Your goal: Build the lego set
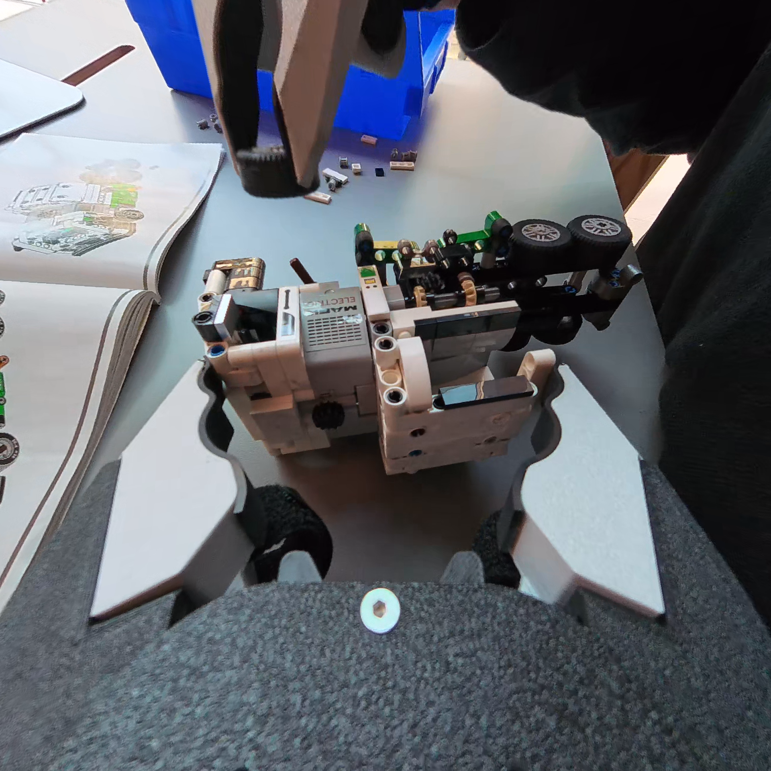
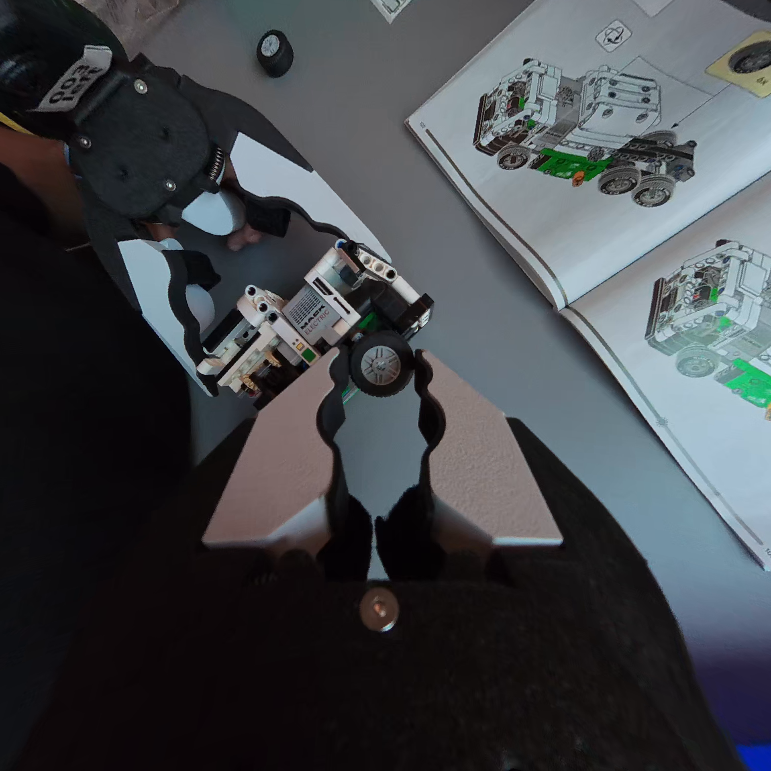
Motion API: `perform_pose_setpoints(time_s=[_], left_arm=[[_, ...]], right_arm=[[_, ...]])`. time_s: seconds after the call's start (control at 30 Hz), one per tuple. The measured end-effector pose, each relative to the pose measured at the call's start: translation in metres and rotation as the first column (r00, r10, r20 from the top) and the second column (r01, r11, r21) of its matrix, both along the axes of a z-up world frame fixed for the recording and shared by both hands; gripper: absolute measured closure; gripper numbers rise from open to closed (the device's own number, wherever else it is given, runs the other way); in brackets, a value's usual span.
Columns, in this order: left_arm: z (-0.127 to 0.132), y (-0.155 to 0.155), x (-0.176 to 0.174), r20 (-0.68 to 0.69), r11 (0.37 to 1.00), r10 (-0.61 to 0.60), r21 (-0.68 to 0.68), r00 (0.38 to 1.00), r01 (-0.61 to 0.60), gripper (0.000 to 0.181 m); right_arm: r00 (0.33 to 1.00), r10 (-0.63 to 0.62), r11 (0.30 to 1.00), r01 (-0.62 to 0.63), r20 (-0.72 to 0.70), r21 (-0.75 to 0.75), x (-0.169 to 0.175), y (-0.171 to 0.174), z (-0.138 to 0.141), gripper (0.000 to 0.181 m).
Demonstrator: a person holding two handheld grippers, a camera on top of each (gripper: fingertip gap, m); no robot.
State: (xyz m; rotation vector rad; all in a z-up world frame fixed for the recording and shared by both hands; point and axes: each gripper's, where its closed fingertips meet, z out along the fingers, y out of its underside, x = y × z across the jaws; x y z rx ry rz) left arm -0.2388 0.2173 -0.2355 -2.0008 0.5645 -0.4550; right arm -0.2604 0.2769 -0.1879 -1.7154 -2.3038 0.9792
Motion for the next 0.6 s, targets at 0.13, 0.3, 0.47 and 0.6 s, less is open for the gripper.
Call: perform_pose_setpoints(time_s=[0.13, 0.3, 0.47, 0.6], left_arm=[[0.000, 0.000, 0.000, 0.000, 1.000, 0.002, -0.003, 1.000, -0.002, 0.036], [-0.001, 0.000, 0.000, 0.013, 1.000, 0.005, -0.014, 1.000, -0.005, 0.036], [-0.003, -0.001, 0.000, 0.025, 1.000, 0.006, -0.026, 1.000, -0.005, 0.035], [-0.003, 0.000, 0.000, 0.026, 1.000, 0.007, -0.027, 1.000, -0.007, 0.035]], right_arm=[[0.999, 0.049, 0.999, -0.049, 0.001, 0.013, -0.006, -0.014, -0.012, 0.152], [0.996, 0.087, 0.992, -0.083, -0.038, 0.092, -0.009, -0.017, -0.020, 0.151], [0.991, 0.120, 0.984, -0.110, -0.065, 0.141, -0.006, -0.019, -0.026, 0.151], [0.994, 0.101, 0.994, -0.098, -0.049, 0.058, -0.005, -0.019, -0.026, 0.151]])
